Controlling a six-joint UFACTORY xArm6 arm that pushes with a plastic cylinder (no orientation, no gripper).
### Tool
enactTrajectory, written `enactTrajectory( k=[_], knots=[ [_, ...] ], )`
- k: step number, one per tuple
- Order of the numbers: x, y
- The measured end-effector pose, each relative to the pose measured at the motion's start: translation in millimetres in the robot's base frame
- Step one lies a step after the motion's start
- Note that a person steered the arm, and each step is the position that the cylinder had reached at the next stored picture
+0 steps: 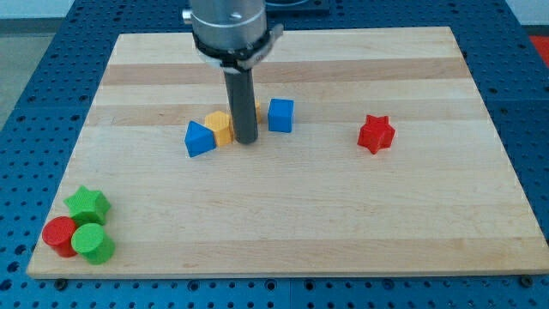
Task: Separate the yellow heart and blue cube from the yellow hexagon
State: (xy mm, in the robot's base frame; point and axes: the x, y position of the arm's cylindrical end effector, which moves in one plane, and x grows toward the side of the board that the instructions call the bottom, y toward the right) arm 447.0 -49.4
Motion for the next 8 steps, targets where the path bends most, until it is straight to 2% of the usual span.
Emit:
enactTrajectory(
  k=[1,2,8],
  knots=[
    [-2.1,22.7],
    [-23.8,60.2],
    [-34.5,101.1]
  ],
)
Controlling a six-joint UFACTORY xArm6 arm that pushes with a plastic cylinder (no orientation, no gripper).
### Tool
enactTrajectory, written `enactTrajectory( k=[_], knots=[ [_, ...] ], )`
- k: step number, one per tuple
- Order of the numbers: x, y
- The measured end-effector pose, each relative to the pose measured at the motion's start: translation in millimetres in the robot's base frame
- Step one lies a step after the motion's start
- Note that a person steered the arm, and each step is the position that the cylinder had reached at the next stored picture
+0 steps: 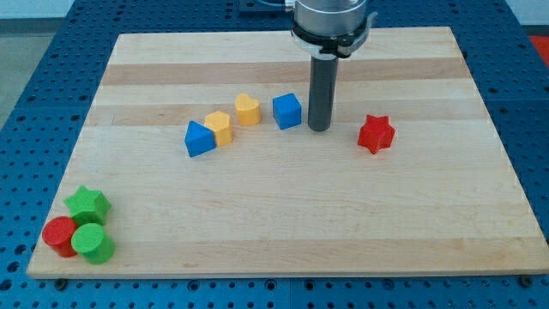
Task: Separate the yellow heart and blue cube from the yellow hexagon
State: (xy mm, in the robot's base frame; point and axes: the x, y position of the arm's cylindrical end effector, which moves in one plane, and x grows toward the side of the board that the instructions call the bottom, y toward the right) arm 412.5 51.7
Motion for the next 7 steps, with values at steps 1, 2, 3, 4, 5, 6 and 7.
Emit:
enactTrajectory(
  k=[1,2,3,4,5,6,7],
  knots=[
    [0.0,5.0],
    [0.0,5.1],
    [0.0,18.6],
    [-4.5,34.0],
    [-14.3,34.0],
    [-14.4,38.4],
    [-17.4,52.2]
  ],
)
